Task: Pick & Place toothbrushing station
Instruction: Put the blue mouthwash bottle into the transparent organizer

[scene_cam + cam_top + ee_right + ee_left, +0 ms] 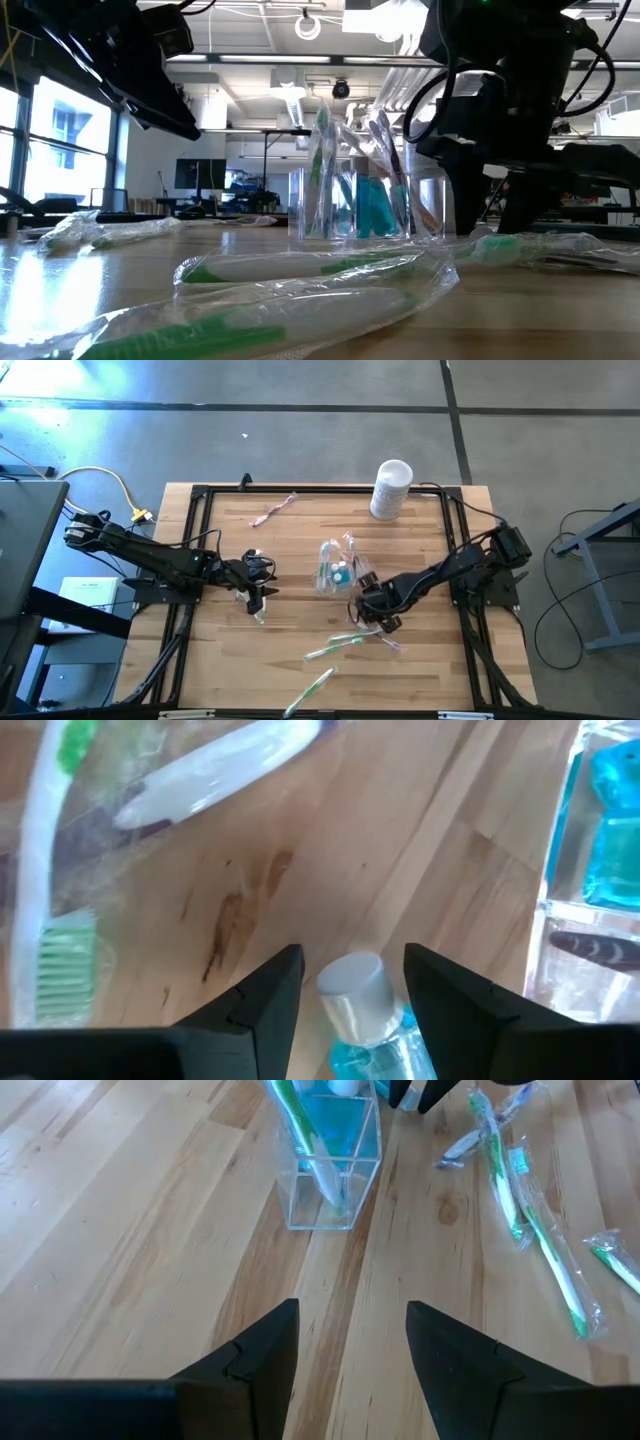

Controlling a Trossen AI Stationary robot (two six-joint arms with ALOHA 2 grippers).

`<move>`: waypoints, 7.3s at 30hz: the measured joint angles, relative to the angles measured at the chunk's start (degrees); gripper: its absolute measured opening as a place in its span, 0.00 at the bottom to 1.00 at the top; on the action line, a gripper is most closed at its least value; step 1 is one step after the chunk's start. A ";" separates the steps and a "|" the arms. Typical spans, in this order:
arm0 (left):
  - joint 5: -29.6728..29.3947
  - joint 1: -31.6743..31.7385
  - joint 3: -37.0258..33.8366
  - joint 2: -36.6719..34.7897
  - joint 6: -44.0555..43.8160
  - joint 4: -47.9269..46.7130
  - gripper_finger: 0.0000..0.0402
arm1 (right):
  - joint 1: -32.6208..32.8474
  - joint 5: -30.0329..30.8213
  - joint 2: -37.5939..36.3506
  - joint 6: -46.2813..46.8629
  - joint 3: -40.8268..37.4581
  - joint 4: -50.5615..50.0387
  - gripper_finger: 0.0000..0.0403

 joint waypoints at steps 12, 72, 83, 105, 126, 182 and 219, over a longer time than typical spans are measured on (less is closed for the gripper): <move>-0.15 0.00 0.00 0.01 -0.02 0.02 0.45 | 0.54 -0.42 0.04 0.00 0.35 -0.63 0.43; 0.02 0.00 0.00 0.04 0.17 -0.35 0.45 | 0.23 -3.85 -0.30 -7.58 0.42 2.90 0.74; -0.22 0.00 -3.30 0.04 -0.52 0.96 0.45 | 0.40 -5.92 -0.33 5.63 0.33 1.67 0.73; -0.13 0.00 -4.02 0.04 -0.48 3.51 0.45 | -0.54 -9.81 -0.24 4.55 0.24 8.36 0.73; 0.04 0.00 -4.04 0.03 -0.48 5.99 0.45 | 0.67 -1.81 -0.44 -10.77 0.48 0.72 0.73; -0.15 0.01 -4.04 0.04 -0.24 6.07 0.45 | -1.08 1.34 -0.01 -9.00 0.75 -7.09 0.21; 0.07 0.00 -4.02 0.13 0.01 6.00 0.45 | 8.08 52.14 -8.52 25.42 -9.68 69.12 0.21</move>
